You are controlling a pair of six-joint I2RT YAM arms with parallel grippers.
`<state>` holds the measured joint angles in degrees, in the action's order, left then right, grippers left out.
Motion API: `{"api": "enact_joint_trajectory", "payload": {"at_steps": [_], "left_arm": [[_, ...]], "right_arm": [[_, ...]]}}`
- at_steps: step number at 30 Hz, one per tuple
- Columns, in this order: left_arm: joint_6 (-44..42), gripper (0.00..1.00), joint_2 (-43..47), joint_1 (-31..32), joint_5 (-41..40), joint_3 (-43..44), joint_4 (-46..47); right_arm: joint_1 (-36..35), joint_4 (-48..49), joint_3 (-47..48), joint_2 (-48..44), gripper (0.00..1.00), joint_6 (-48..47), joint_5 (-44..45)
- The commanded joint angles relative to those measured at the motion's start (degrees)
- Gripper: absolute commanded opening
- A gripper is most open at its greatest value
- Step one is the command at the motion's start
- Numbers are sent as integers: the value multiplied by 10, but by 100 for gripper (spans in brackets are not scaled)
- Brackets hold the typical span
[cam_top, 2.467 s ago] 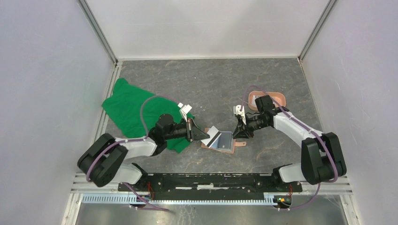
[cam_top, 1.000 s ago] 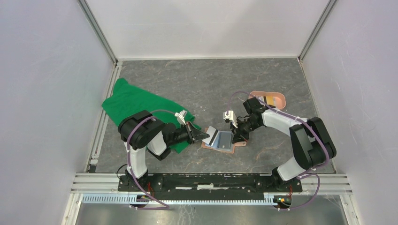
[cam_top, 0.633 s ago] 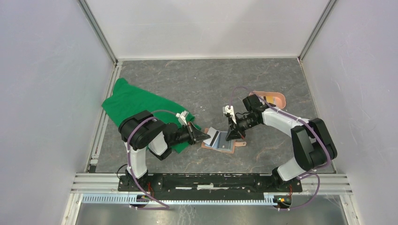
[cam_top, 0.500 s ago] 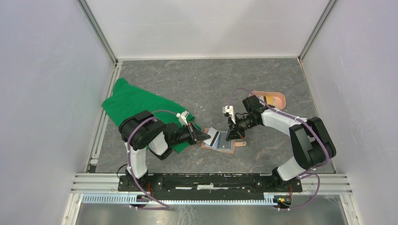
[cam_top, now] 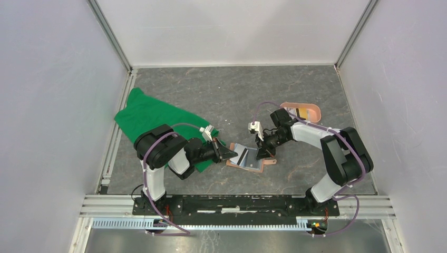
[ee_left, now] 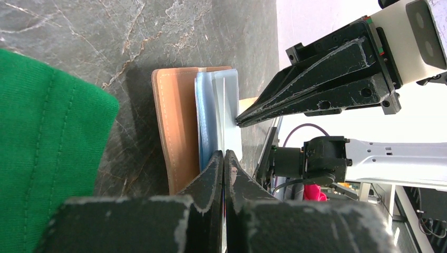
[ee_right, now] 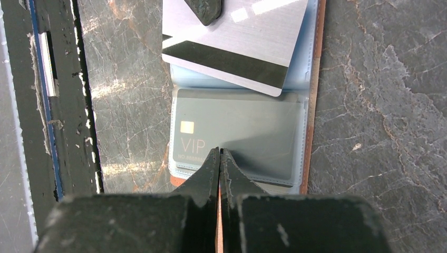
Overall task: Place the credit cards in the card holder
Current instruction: Insert the credit card into the card holder.
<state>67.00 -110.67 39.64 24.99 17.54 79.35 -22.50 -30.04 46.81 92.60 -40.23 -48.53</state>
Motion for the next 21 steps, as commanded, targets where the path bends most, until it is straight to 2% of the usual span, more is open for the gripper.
{"api": "enact_joint_trajectory", "payload": {"at_steps": [1,21], "left_arm": [[-31,2,3,1,-11,0,12],[-59,2,18,3,-16,20,-66]], "right_arm": [[-2,-14,10,14,0,-18,39],[-3,-21,13,16,0,-22,36]]}}
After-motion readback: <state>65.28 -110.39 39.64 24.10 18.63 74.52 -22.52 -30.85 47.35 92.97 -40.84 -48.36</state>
